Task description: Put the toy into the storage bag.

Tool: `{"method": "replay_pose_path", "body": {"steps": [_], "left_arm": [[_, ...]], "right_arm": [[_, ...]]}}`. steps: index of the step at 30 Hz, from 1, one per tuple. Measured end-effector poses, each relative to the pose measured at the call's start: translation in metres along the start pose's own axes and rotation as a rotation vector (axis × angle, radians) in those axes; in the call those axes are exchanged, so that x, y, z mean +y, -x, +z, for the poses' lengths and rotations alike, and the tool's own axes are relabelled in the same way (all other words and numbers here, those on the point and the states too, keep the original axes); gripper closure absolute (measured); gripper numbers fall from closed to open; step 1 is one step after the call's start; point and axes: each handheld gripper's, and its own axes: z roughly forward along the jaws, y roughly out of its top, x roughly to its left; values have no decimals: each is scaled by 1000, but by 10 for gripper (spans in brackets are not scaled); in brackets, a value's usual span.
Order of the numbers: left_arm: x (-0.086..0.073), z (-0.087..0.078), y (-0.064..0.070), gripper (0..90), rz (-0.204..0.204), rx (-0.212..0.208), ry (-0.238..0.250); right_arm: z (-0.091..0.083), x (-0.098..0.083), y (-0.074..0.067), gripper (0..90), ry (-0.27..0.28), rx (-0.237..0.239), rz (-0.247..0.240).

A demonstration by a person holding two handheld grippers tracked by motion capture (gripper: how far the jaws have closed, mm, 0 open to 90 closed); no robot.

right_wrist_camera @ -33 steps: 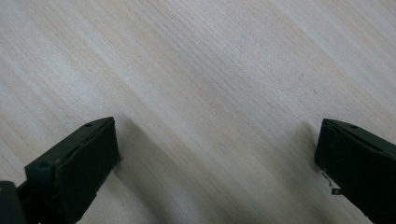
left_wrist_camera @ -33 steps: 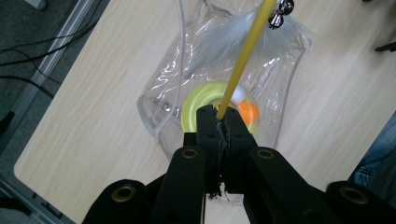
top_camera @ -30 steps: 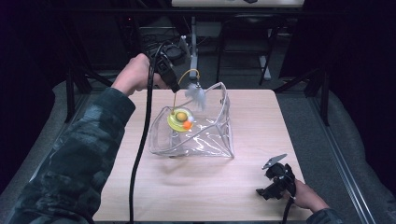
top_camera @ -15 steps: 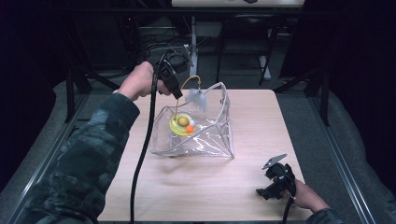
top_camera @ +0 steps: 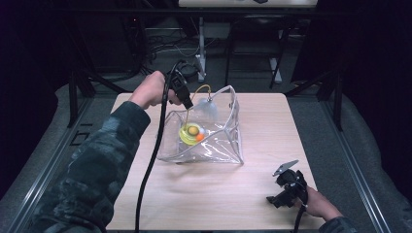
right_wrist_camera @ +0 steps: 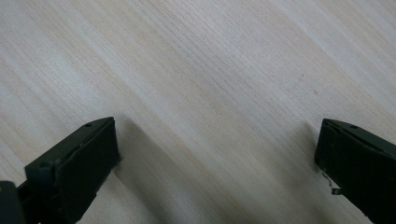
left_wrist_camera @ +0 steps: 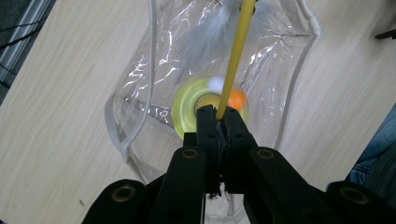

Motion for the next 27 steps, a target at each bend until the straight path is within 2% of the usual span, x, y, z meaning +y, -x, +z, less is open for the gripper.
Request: {"method": "replay_pose_path", "body": {"steps": [3,13,17,19,21,27], "left_arm": [[0,3,0,882,-2,-2,-4],[-2,27,-1,881,-1,-30,-44],[-3,35,-2,881,0,-40,-48],[-3,43,-2,882,-13,-49,-46],[-3,46,-3,881,-7,-51,-53],[-3,54,-6,881,-21,-53,-49]], "right_arm": [[0,0,0,0,-1,2,-2],[0,0,0,0,-2,2,-2],[0,0,0,0,-2,2,-1],[0,0,0,0,1,1,0],[0,0,0,0,0,2,0],[0,0,0,0,-1,3,-3]]}}
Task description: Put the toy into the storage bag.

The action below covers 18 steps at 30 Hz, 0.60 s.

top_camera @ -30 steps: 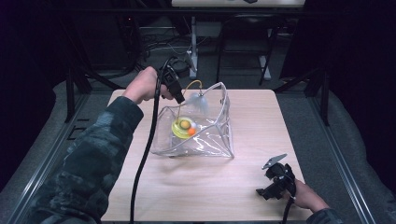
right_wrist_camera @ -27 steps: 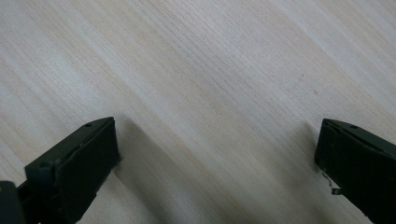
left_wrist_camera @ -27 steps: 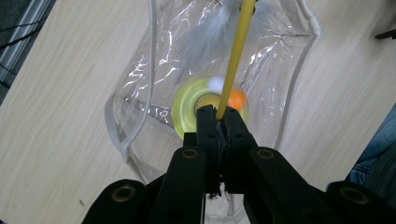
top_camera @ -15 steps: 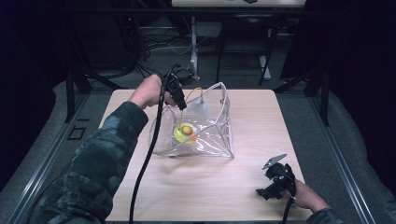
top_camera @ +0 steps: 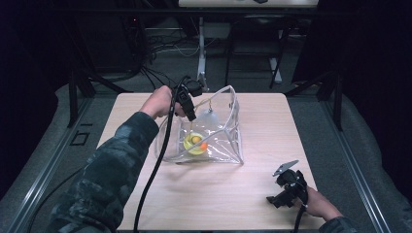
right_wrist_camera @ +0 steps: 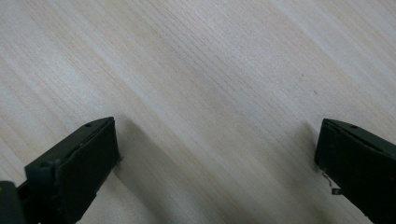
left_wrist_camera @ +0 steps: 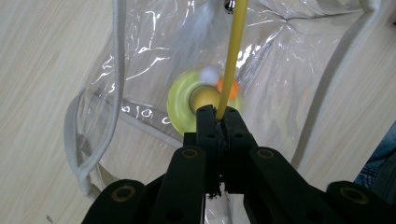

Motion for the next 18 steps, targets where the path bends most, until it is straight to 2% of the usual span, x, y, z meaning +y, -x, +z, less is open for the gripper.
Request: {"method": "replay_pose_path", "body": {"steps": [10,13,14,15,18], "left_arm": [[-1,14,-8,880,-42,13,8],[-2,19,-11,880,-63,28,12],[-2,21,-12,880,-69,28,18],[-3,23,-13,880,-78,24,23],[-3,23,-14,880,-88,24,36]], "right_arm": [[0,0,0,0,1,1,-1],[0,0,0,0,2,1,1],[1,0,0,0,7,32,6],[0,0,0,0,2,1,1],[0,0,0,0,0,1,-3]]}}
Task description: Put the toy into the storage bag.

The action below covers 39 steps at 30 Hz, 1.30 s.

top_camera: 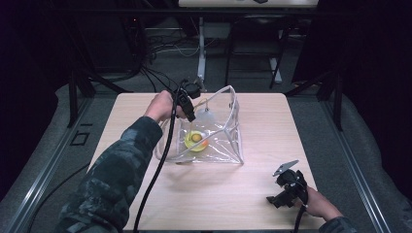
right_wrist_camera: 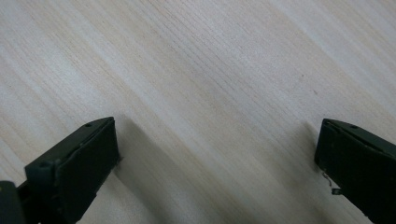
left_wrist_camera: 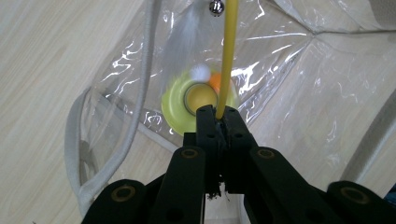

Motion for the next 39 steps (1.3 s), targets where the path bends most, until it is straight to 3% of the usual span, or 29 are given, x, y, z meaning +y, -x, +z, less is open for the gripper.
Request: {"method": "replay_pose_path", "body": {"steps": [4,6,11,14,17,25,29,39], "left_arm": [[-2,-1,-2,874,-9,-1,-2],[-5,-4,-4,848,-43,-7,35],[-13,-19,-4,721,-63,-32,82],[-20,-32,-3,631,-72,-3,107],[-27,-45,-4,486,-88,20,122],[-53,-70,-10,239,-133,45,170],[-67,-79,-14,154,-155,58,191],[-105,-89,-28,52,-223,90,210]], "right_arm": [[0,0,0,0,1,0,0],[0,0,0,0,1,-1,-1],[0,0,1,0,-6,2,-7],[0,0,0,0,1,0,0],[0,0,0,0,2,1,2],[0,0,0,0,-1,-1,3],[0,0,0,0,0,0,3],[0,0,0,0,-1,0,4]]}}
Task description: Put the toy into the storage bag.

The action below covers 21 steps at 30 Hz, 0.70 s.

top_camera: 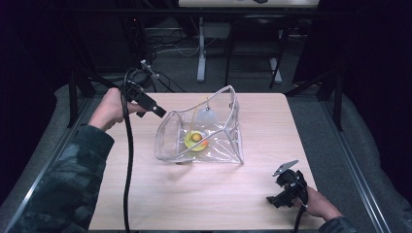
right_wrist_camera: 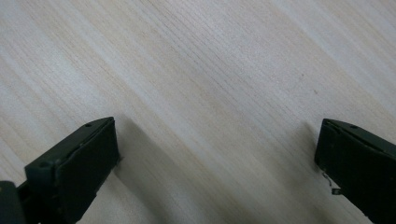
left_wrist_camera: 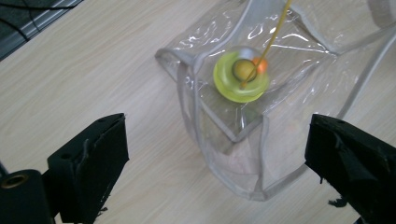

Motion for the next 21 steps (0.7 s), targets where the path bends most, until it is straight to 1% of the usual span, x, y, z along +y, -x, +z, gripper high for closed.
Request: {"method": "replay_pose_path", "body": {"steps": [4,5,6,9,10,11,12,17,21], "left_arm": [[-14,-1,-11,26,-28,11,-4],[-14,-1,-11,23,-28,11,-4],[-21,-2,-16,22,-46,11,0],[-31,-2,-22,17,-62,16,-3],[-31,-2,-22,15,-62,16,-3],[-38,-1,-26,10,-76,14,-7],[-41,-1,-29,1,-79,18,-5],[-55,4,-36,1,-104,29,-24],[-65,10,-41,0,-114,31,-42]], "right_arm": [[0,0,0,0,0,0,1],[0,0,0,0,0,-1,2],[0,0,0,0,0,-2,2],[0,0,0,0,-2,-2,1],[0,0,0,0,-1,-1,1],[0,0,0,0,-1,-2,1],[0,0,0,0,-1,-2,1],[0,0,0,0,2,-1,3],[0,0,0,0,-1,-1,1]]}}
